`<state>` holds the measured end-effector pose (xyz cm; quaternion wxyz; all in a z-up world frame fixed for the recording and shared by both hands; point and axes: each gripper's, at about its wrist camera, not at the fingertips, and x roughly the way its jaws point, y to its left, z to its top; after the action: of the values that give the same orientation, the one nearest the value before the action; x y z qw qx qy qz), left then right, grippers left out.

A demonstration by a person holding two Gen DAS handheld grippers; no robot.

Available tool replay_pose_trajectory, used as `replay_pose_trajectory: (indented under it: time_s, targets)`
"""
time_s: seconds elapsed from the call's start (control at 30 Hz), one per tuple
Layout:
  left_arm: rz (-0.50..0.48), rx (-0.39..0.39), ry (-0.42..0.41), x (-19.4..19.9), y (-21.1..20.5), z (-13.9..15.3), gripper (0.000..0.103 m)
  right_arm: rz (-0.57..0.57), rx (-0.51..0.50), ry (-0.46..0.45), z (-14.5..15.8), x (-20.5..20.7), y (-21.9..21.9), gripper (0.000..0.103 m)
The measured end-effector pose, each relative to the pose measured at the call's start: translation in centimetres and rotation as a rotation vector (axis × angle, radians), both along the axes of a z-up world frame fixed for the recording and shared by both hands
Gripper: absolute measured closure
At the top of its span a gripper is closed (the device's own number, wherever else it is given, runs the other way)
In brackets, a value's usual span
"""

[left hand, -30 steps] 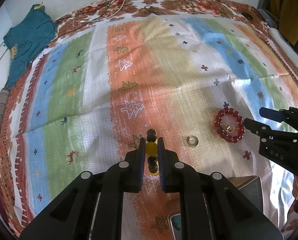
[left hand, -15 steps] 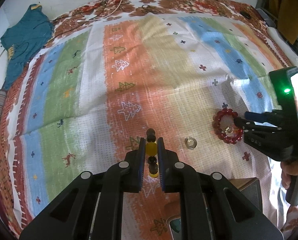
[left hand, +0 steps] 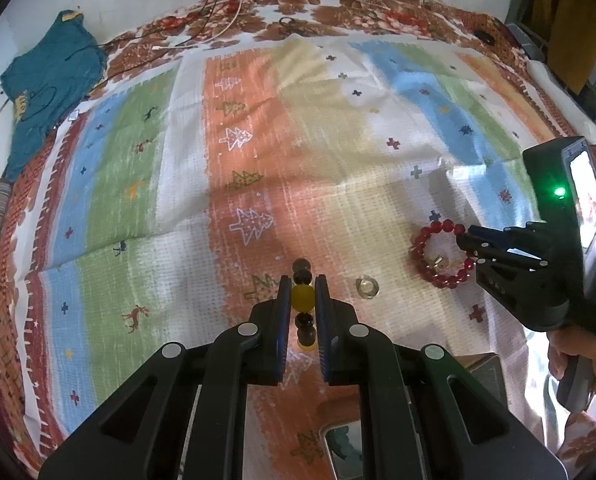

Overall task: Organize jewelry
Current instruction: 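Lift both bracelets and carry them toward the tin box, then lower both bracelets into the tin box and open both tools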

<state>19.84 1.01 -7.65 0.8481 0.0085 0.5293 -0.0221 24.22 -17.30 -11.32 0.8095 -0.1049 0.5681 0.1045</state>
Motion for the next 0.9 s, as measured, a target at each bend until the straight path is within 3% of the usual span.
replay_pose_trajectory:
  time_s: [0.23, 0.9]
  targets:
    - [0.006, -0.023, -0.029, -0.8, -0.2, 1.5, 0.092, 0.032, 0.069, -0.053, 3.3, -1.4, 0.8, 0.089]
    - [-0.025, -0.07, -0.107, -4.7, -1.2, 5.1, 0.092, 0.094, 0.124, -0.152, 8.6, -6.3, 2.2, 0.089]
